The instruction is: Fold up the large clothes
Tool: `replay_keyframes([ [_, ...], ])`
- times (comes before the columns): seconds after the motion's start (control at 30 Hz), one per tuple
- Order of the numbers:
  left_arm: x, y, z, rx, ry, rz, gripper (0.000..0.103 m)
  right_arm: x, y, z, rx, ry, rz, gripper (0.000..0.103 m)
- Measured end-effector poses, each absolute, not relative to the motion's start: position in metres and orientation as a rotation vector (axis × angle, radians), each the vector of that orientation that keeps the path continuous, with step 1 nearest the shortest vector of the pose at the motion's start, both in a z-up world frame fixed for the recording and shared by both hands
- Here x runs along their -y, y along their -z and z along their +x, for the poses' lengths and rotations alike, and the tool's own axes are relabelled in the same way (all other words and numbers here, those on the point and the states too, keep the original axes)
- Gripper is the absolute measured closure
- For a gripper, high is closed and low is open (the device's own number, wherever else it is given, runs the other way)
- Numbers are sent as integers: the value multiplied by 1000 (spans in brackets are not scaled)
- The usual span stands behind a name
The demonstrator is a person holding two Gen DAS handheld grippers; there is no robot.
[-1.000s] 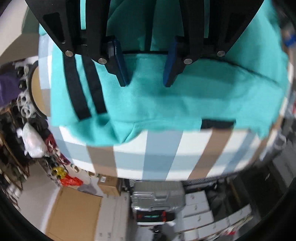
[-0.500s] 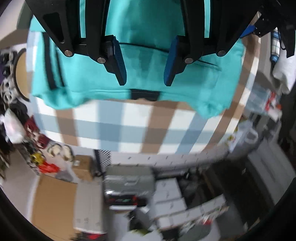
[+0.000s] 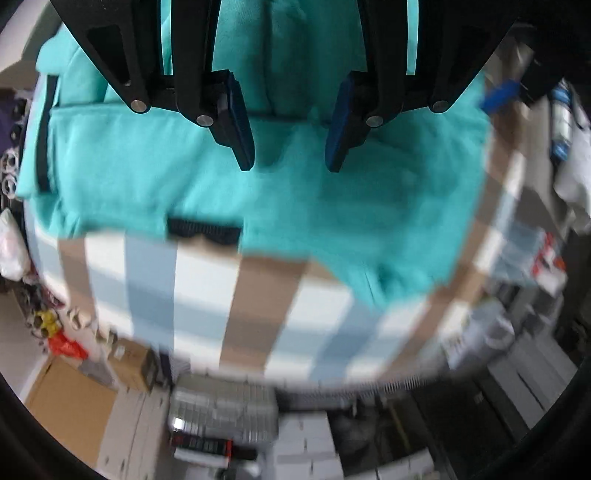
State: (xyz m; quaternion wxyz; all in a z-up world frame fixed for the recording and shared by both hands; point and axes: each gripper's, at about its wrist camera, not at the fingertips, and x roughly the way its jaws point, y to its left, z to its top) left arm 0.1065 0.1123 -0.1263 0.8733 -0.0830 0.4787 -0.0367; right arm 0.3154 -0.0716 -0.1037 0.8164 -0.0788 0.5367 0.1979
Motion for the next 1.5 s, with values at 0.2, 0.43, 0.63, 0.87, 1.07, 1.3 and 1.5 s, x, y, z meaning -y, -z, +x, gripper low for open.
replay_keyframes([
  [0.2, -110, 125, 105, -982, 56, -119, 55, 17, 148, 311, -1216, -483, -273, 63],
  [0.43, -115, 124, 105, -969, 47, -78, 55, 61, 135, 292, -1170, -570, -103, 62],
  [0.63, -114, 130, 112, -980, 26, -60, 55, 166, 85, 259, -963, -425, -148, 21],
  [0.87, -138, 142, 139, -1053, -11, -138, 35, 307, 122, 279, -1107, -159, 35, 17],
  [1.07, -141, 154, 156, -1089, 57, -234, 38, 328, 153, 288, -1226, -204, 78, 17],
  [1.3, -129, 158, 169, -1122, 97, -135, 44, 319, 168, 274, -1233, -293, 21, 17],
  [1.5, -123, 155, 195, -1165, 95, -41, 46, 298, 166, 280, -1172, -356, 18, 49],
])
